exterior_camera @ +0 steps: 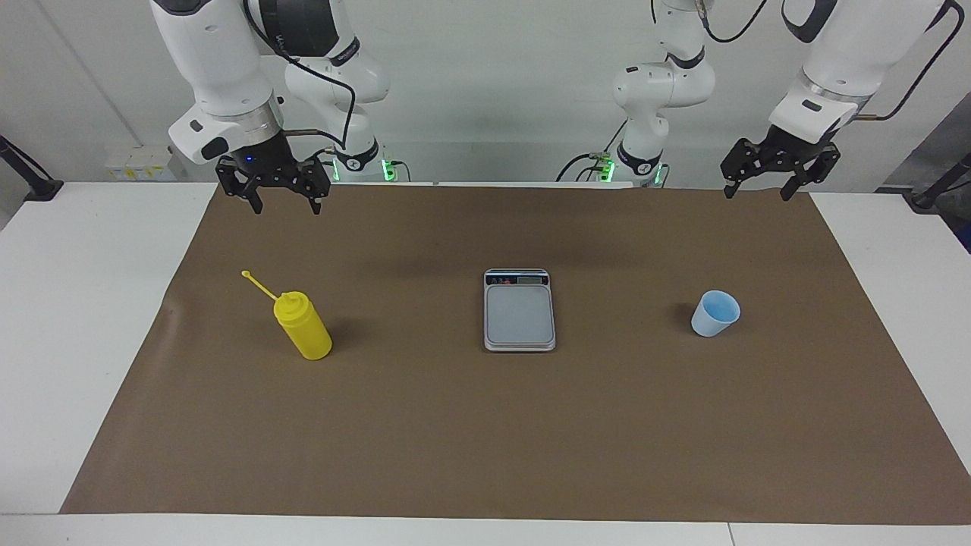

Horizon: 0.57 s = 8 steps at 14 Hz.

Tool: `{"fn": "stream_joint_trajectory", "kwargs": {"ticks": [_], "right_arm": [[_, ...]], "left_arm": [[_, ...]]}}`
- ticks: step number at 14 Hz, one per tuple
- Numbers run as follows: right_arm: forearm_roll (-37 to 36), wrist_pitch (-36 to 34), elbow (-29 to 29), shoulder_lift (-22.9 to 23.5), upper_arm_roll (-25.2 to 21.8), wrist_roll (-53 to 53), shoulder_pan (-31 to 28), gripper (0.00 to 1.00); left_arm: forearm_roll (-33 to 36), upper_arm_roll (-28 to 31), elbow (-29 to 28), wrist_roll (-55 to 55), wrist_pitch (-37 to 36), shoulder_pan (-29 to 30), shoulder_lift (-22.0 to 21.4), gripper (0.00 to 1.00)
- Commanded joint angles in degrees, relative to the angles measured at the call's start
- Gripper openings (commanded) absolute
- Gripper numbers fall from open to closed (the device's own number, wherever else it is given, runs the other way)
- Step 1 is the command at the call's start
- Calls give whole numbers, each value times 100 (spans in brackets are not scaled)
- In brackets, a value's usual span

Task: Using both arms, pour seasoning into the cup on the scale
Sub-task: 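Move the left gripper toward the light blue cup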

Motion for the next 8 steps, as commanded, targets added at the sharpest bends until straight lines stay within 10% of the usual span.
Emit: {"fn": "stream_joint_trajectory", "kwargs": {"ticks": [1, 8], "right_arm": [[71, 71, -161, -135, 41, 73, -74, 100], [71, 71, -161, -135, 41, 73, -74, 100]], "left_arm": [[-75, -22, -464, 224, 542, 327, -46, 100], [-93, -14, -649, 216, 1412, 407, 824, 100]]}}
